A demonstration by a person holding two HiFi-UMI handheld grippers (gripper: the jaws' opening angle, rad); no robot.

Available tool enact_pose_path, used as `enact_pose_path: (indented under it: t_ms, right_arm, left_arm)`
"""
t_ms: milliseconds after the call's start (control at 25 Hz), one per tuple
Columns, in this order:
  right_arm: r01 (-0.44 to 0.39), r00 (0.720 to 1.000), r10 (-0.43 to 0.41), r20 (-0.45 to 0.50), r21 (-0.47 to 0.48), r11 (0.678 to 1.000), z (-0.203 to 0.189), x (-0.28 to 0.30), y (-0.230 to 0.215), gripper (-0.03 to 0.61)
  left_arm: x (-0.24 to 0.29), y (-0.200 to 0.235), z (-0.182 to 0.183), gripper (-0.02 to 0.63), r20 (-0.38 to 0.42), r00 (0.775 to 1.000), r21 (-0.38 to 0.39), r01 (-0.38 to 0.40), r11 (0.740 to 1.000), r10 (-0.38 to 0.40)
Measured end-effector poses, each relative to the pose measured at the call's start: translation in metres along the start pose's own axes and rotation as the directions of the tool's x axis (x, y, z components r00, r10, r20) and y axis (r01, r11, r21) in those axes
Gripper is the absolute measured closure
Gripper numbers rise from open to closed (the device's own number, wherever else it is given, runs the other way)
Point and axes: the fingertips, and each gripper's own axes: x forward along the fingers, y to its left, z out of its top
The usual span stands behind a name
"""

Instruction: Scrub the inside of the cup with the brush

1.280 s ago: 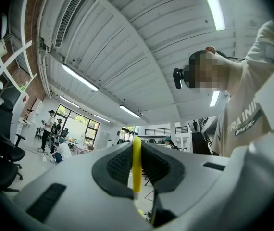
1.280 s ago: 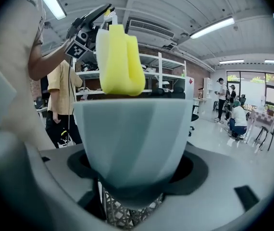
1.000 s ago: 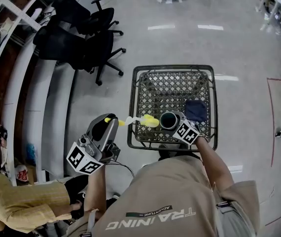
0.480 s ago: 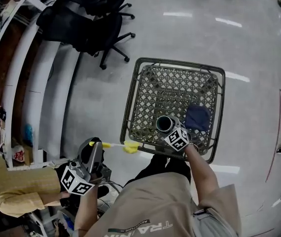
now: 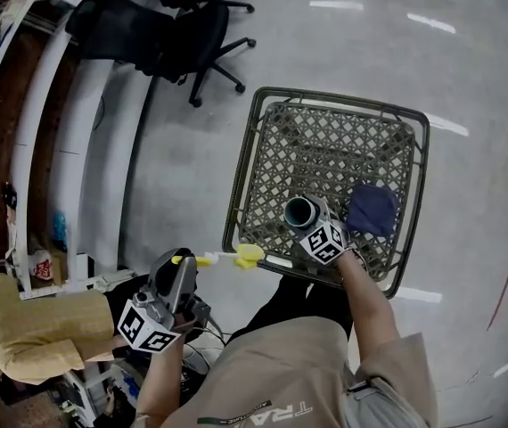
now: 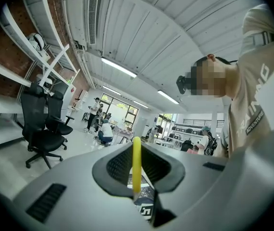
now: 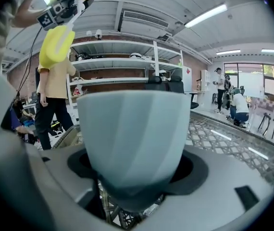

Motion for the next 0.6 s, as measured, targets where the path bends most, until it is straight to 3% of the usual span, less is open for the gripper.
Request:
enact_pose_path:
  t_ms: [200,400,600]
  right_arm:
    - [0.015,0.999,-0.015,-0.048,-0.006,1.000,-0.006,-0.008,0.001,0.190]
    - [0.030,0.983,-0.036,-0.181,-0.040,0.999,-0.030,-0.013,0.000,0.190]
    - [0.055,0.955,-0.039,-0.293,0.046,0.997,-0.054,-0.025,-0.002,0.190]
  left_arm:
    - [0.002,-0.002,0.010,0.563,0.003,1.000,0.003,0.013,1.000,-0.013]
    - [0.005,-0.003,0.008,0.563,0.002,1.000,-0.012,0.030,0.999,-0.030]
    - [0.002,-0.007,0.015,0.563,0.011,0.998,0.007,0.065,0.998,-0.065]
